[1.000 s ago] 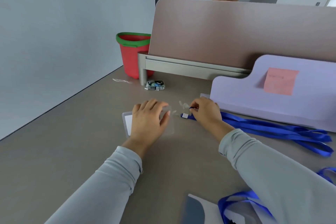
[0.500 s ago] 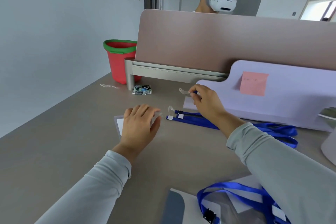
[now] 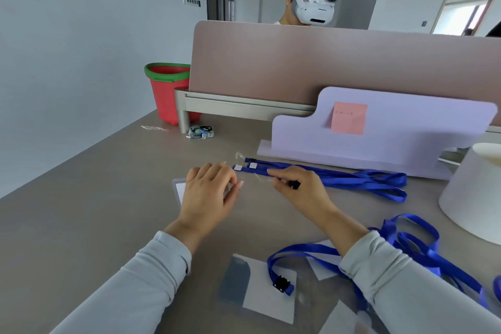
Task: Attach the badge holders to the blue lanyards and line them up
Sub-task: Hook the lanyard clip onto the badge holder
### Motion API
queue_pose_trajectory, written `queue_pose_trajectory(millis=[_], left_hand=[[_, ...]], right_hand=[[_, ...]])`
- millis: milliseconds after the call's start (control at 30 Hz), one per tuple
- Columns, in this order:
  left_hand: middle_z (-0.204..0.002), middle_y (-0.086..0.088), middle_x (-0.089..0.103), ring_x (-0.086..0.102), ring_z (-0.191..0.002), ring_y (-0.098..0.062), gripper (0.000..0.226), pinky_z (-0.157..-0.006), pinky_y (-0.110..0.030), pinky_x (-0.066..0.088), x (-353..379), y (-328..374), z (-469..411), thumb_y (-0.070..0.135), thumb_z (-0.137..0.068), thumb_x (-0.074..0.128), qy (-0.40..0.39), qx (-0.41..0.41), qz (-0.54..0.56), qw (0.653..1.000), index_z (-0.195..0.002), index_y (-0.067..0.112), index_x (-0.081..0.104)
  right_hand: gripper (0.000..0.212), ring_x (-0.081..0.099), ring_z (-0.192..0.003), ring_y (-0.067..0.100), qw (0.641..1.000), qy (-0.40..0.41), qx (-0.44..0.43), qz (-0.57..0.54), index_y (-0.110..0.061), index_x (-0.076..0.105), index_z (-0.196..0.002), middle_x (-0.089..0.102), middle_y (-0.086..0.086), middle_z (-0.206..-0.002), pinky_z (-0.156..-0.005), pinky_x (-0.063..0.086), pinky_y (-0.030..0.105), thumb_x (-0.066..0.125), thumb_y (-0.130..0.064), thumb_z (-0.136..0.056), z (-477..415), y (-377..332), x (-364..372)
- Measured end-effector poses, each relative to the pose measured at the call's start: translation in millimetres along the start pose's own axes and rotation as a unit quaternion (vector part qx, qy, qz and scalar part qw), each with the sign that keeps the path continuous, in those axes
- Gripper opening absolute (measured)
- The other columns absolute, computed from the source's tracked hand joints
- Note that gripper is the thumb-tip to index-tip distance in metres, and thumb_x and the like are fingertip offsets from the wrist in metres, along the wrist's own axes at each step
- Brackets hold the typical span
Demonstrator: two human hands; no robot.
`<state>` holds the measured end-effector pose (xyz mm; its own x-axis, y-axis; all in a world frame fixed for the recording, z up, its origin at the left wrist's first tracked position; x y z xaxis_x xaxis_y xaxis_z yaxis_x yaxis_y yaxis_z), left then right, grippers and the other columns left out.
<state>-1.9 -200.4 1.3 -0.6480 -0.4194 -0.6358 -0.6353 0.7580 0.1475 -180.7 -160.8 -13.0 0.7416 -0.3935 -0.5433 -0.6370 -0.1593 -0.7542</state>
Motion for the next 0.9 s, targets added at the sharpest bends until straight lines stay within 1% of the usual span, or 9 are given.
queue_pose_trajectory(millis=[67,133,233,300,367,467,600,767,900], left_hand=[[-0.071,0.005,0.058,0.054,-0.063,-0.018,0.019,-0.066,-0.028,0.035,-2,4,3,0.034,-0.083,0.049,0.000,0.004,0.011,1.000,-0.074,0.018,0.052],[-0.071,0.007,0.057,0.053,-0.062,-0.015,0.015,-0.067,-0.026,0.033,-5,8,6,0.034,-0.081,0.050,0.005,0.008,0.021,1.000,-0.075,0.020,0.051],[-0.075,0.007,0.058,0.053,-0.065,-0.013,0.015,-0.068,-0.026,0.032,-7,13,9,0.036,-0.078,0.050,0.004,0.025,0.018,1.000,-0.079,0.021,0.051],[-0.077,0.006,0.058,0.054,-0.067,-0.014,0.015,-0.069,-0.025,0.032,-6,15,10,0.036,-0.076,0.051,-0.008,0.033,0.014,0.999,-0.082,0.023,0.048],[-0.080,0.006,0.058,0.055,-0.069,-0.015,0.021,-0.070,-0.026,0.032,-3,16,12,0.034,-0.073,0.060,-0.022,0.041,0.003,0.999,-0.085,0.025,0.044],[-0.084,0.005,0.058,0.055,-0.073,-0.015,0.044,-0.073,-0.026,0.033,2,16,13,0.030,-0.062,0.080,-0.047,0.046,-0.008,0.998,-0.088,0.027,0.044],[-0.089,0.006,0.059,0.056,-0.075,-0.017,0.057,-0.075,-0.025,0.026,5,15,12,0.035,-0.051,0.085,-0.078,0.061,-0.021,0.995,-0.092,0.027,0.047],[-0.089,0.006,0.060,0.058,-0.076,-0.017,0.059,-0.077,-0.026,0.025,7,18,12,0.038,-0.051,0.085,-0.087,0.076,-0.020,0.993,-0.092,0.029,0.045],[-0.087,0.008,0.060,0.057,-0.073,-0.015,0.055,-0.076,-0.023,0.023,7,19,12,0.035,-0.053,0.086,-0.089,0.081,-0.004,0.993,-0.090,0.029,0.045]], right_hand=[[0.019,0.059,-0.081,-0.001,0.999,-0.009,0.031,-0.030,-0.025,0.070,-0.103,0.066,-0.013,-0.089,-0.072,0.045,0.009,0.066,-0.021,-0.084,7,9,7],[0.018,0.060,-0.087,-0.001,0.998,-0.009,0.056,-0.039,-0.024,0.069,-0.100,0.065,-0.015,-0.092,-0.074,0.045,0.009,0.067,-0.019,-0.084,10,16,9],[0.023,0.056,-0.086,-0.006,0.998,-0.006,0.056,-0.028,-0.024,0.066,-0.106,0.060,-0.020,-0.091,-0.074,0.044,0.005,0.065,-0.014,-0.085,10,18,9],[0.027,0.055,-0.086,-0.009,0.998,-0.013,0.049,-0.023,-0.023,0.064,-0.111,0.059,-0.020,-0.093,-0.073,0.043,0.002,0.064,-0.013,-0.086,11,19,11],[0.025,0.055,-0.087,-0.009,0.999,-0.019,0.046,-0.019,-0.021,0.065,-0.110,0.061,-0.017,-0.097,-0.073,0.042,0.000,0.064,-0.014,-0.086,13,21,13],[0.019,0.057,-0.087,-0.007,0.999,-0.011,0.042,-0.017,-0.023,0.068,-0.103,0.064,-0.013,-0.094,-0.073,0.044,0.001,0.065,-0.015,-0.085,14,22,13],[0.015,0.060,-0.086,-0.002,0.999,-0.010,0.036,-0.024,-0.023,0.069,-0.096,0.067,-0.009,-0.090,-0.073,0.045,0.002,0.067,-0.016,-0.083,16,22,12],[0.014,0.062,-0.087,0.000,0.999,-0.026,0.011,-0.026,-0.023,0.070,-0.093,0.068,-0.010,-0.089,-0.076,0.046,0.004,0.068,-0.015,-0.082,18,16,16],[0.014,0.062,-0.084,-0.003,0.999,-0.034,-0.010,-0.028,-0.021,0.071,-0.093,0.067,-0.012,-0.086,-0.076,0.046,0.005,0.068,-0.013,-0.082,19,10,17]])
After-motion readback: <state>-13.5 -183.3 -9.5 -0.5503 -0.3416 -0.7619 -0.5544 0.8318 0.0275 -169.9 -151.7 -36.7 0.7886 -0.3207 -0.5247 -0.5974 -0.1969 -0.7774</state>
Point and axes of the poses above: each hand's wrist, its own z-axis away from the middle knuckle, its own x-axis out of the palm, y = z × x, the point moved 7 cm from there along -z, towards the middle knuckle
